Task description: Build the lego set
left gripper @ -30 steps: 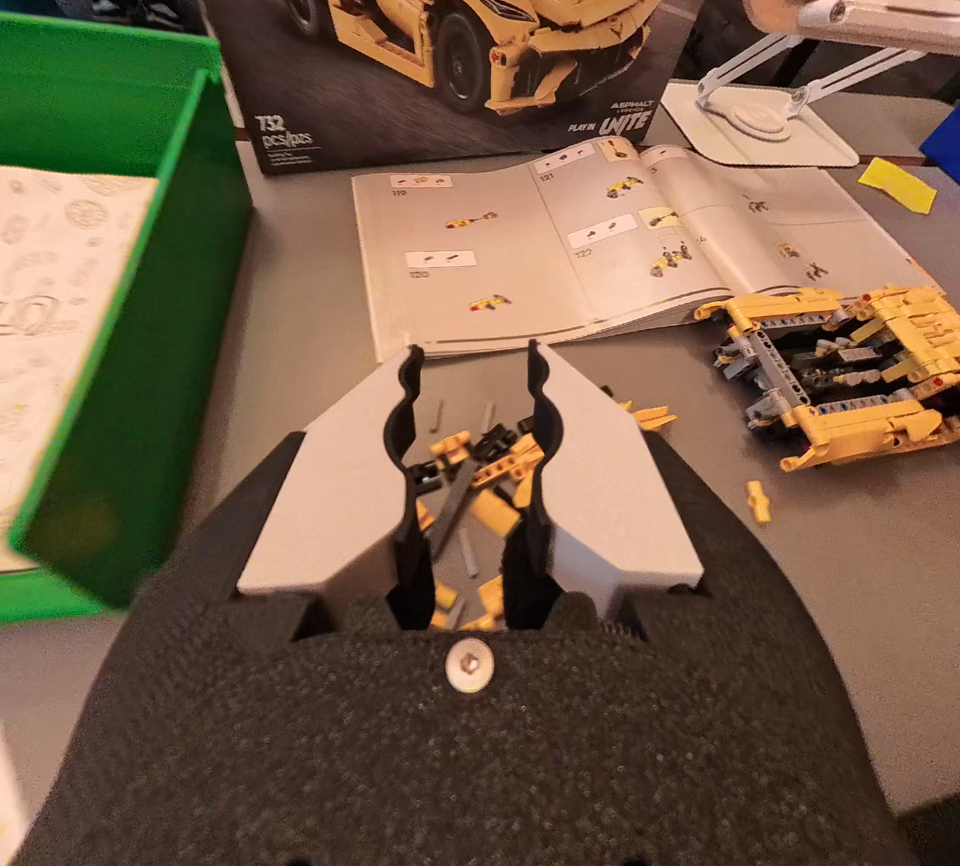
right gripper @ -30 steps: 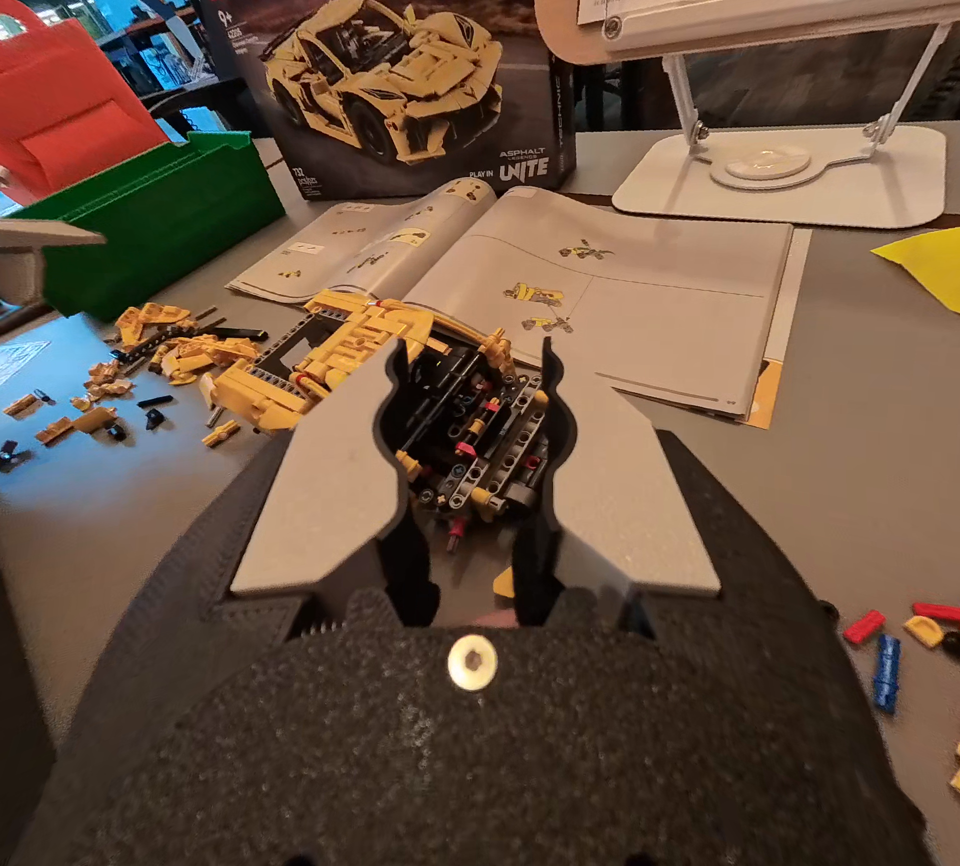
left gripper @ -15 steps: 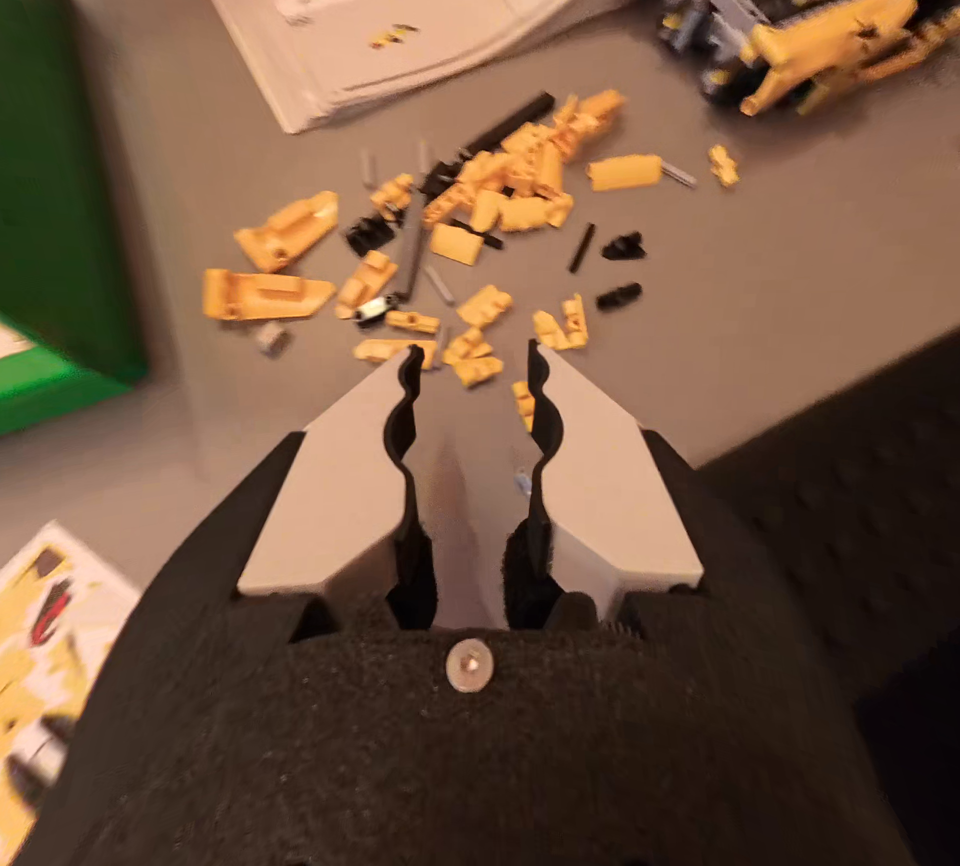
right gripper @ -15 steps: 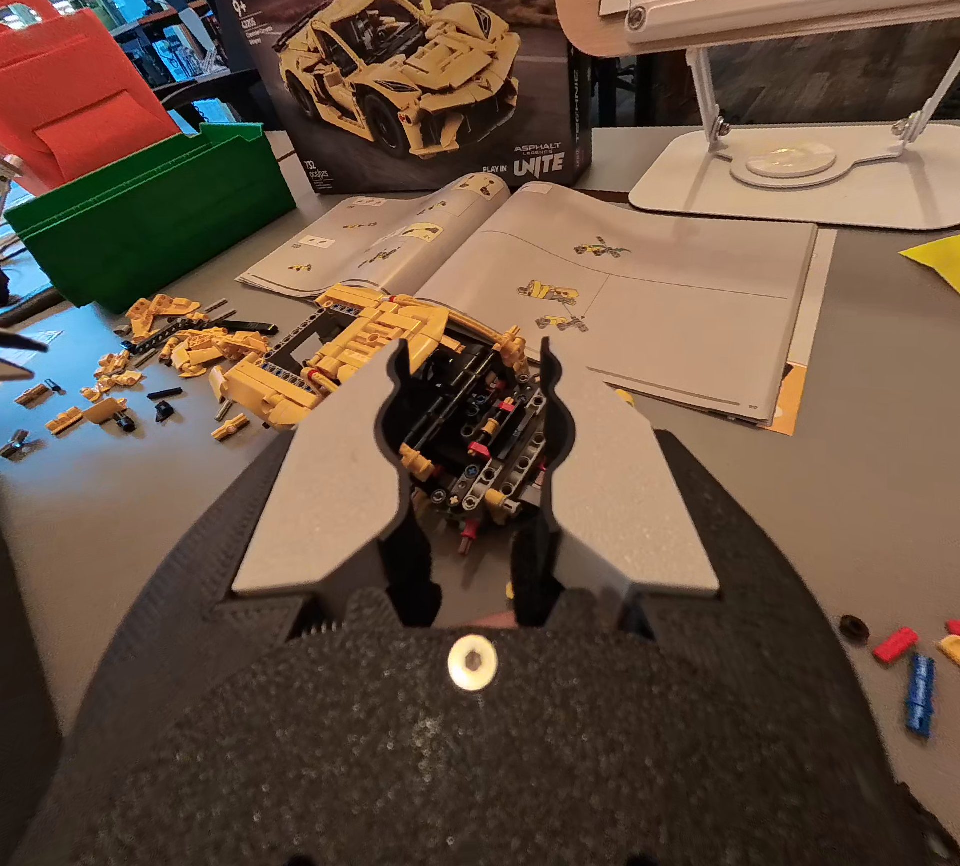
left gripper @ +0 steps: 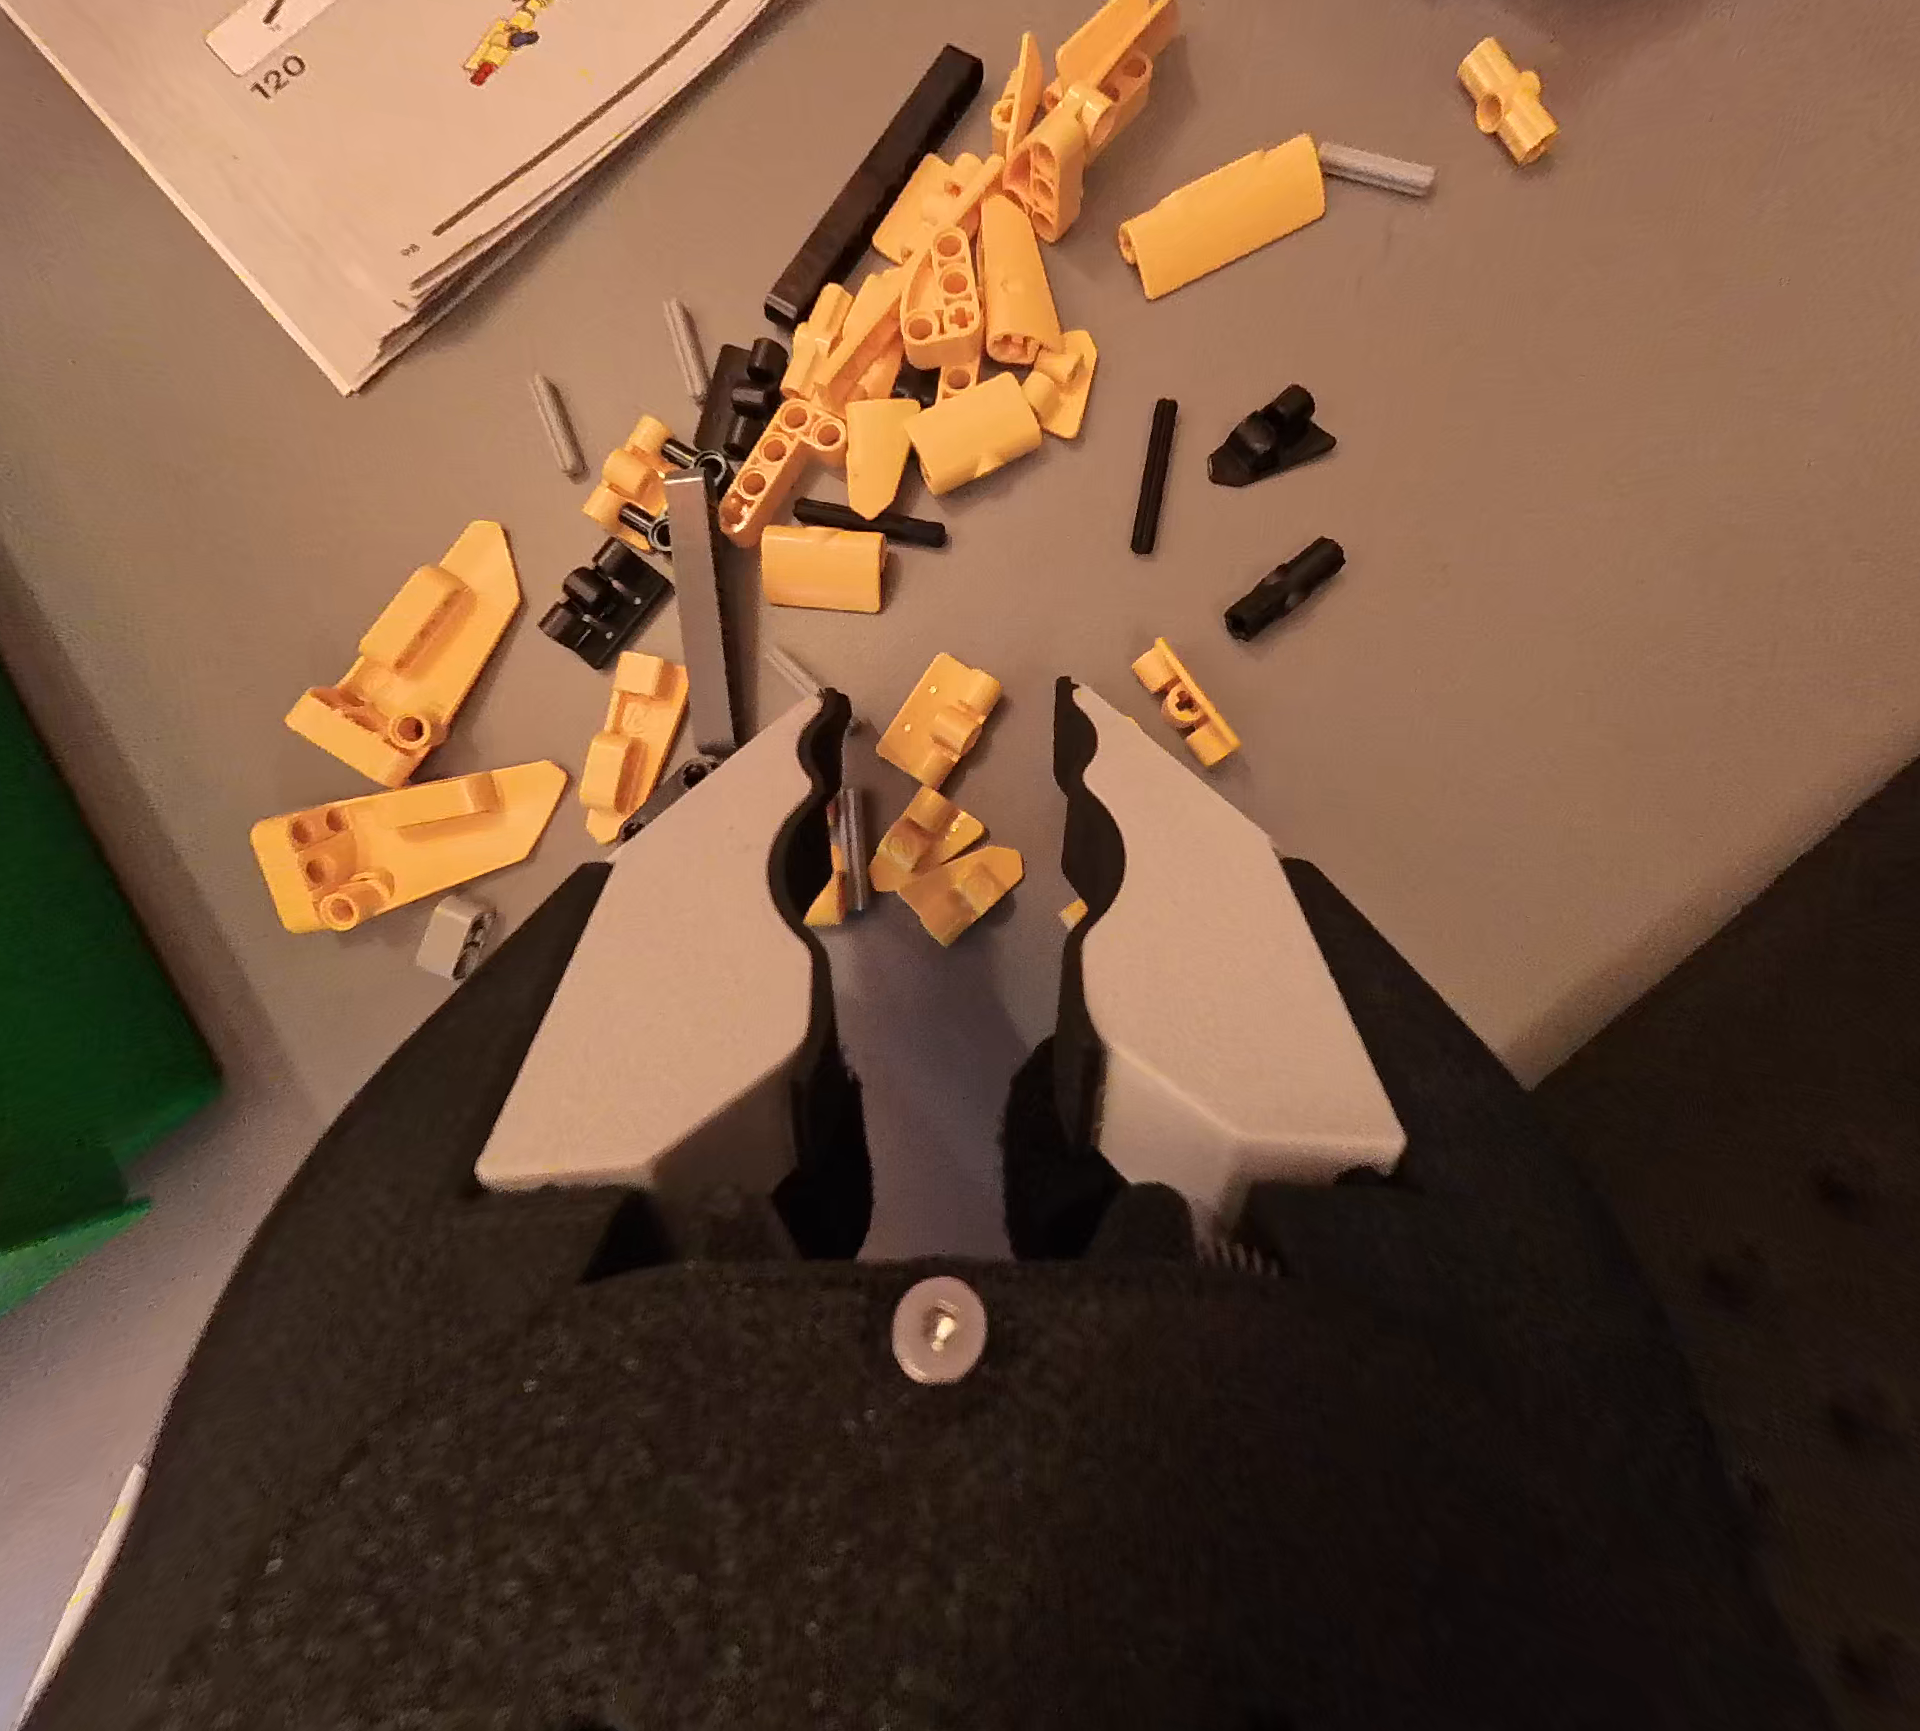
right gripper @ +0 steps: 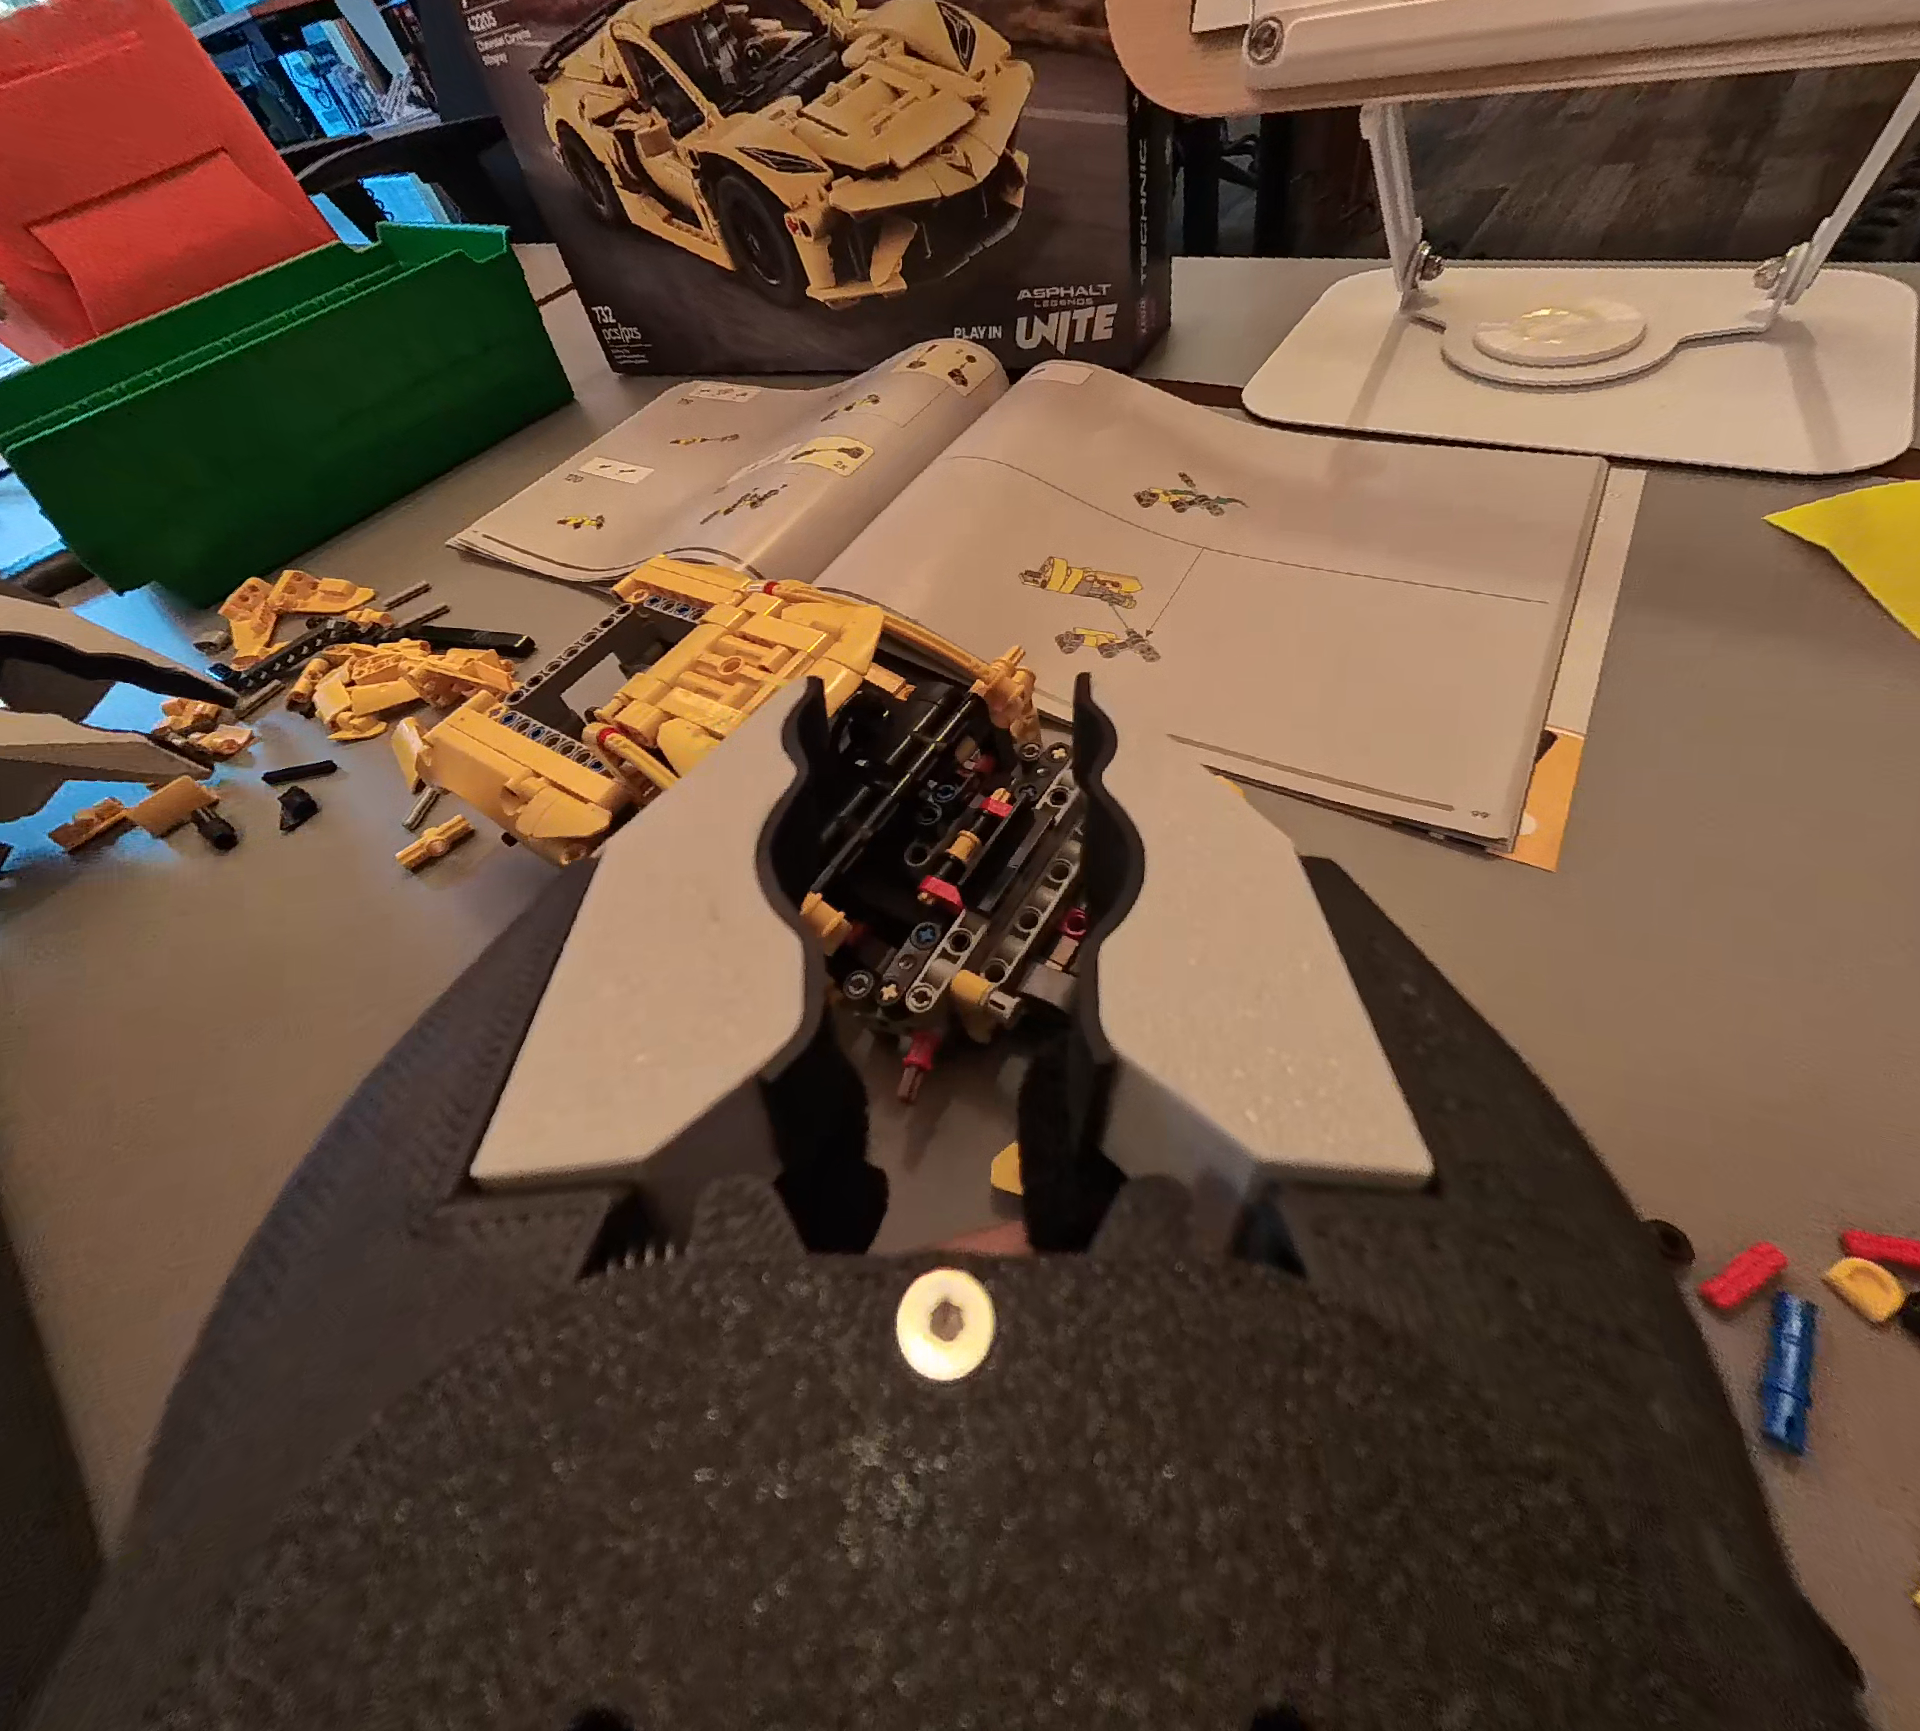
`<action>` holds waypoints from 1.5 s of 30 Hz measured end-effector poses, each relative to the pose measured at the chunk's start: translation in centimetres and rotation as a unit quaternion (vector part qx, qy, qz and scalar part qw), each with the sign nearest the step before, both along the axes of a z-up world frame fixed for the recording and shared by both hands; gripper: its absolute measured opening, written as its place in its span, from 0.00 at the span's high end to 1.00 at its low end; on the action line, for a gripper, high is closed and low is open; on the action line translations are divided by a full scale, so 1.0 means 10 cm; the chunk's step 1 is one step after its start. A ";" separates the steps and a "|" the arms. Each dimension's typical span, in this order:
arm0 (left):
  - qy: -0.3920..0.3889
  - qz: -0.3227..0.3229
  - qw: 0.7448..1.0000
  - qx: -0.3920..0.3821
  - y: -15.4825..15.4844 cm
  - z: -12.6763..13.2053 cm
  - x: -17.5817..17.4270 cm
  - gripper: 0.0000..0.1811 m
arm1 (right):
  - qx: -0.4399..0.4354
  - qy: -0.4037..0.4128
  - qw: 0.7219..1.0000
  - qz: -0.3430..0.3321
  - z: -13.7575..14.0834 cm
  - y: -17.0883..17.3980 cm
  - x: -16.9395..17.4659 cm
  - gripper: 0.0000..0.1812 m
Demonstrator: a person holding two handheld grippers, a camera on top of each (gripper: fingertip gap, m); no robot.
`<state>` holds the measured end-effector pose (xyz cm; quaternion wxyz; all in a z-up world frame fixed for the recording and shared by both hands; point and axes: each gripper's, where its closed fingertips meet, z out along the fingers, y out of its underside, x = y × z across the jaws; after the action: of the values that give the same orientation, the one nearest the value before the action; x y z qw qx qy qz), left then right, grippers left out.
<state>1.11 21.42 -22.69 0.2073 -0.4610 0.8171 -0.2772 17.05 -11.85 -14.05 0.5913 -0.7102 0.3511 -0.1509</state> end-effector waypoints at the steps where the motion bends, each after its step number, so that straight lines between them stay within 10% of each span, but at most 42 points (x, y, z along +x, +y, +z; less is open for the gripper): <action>1: 0.001 0.001 1.000 -0.001 0.01 0.00 0.00 0.78 | 0.001 0.001 1.000 0.001 0.00 0.01 0.00 0.75; 16: -0.008 -0.010 1.000 0.004 -0.07 0.11 0.04 0.96 | 0.001 -0.001 1.000 0.005 0.01 0.01 -0.01 0.76; 22: -0.053 -0.127 0.978 -0.158 -1.31 0.69 0.02 0.96 | 0.005 -0.006 1.000 0.006 0.04 0.02 -0.02 0.77; 28: -0.003 -0.219 0.962 -0.164 -2.49 0.43 -0.04 0.96 | 0.010 -0.013 1.000 0.002 0.07 -0.01 -0.03 0.77; 41: 0.040 -0.241 0.964 -0.100 -2.77 0.00 -0.02 0.96 | 0.017 -0.017 1.000 -0.002 0.13 -0.08 -0.03 0.77; 45: 0.005 -0.237 0.962 -0.137 -2.73 0.20 0.05 0.80 | -0.032 0.011 0.999 -0.019 0.21 -0.56 -0.04 0.81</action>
<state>1.57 -5.88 -20.70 0.0657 -0.2793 0.8583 -0.4255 16.69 -17.46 -11.90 0.5618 -0.7231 0.3661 -0.1658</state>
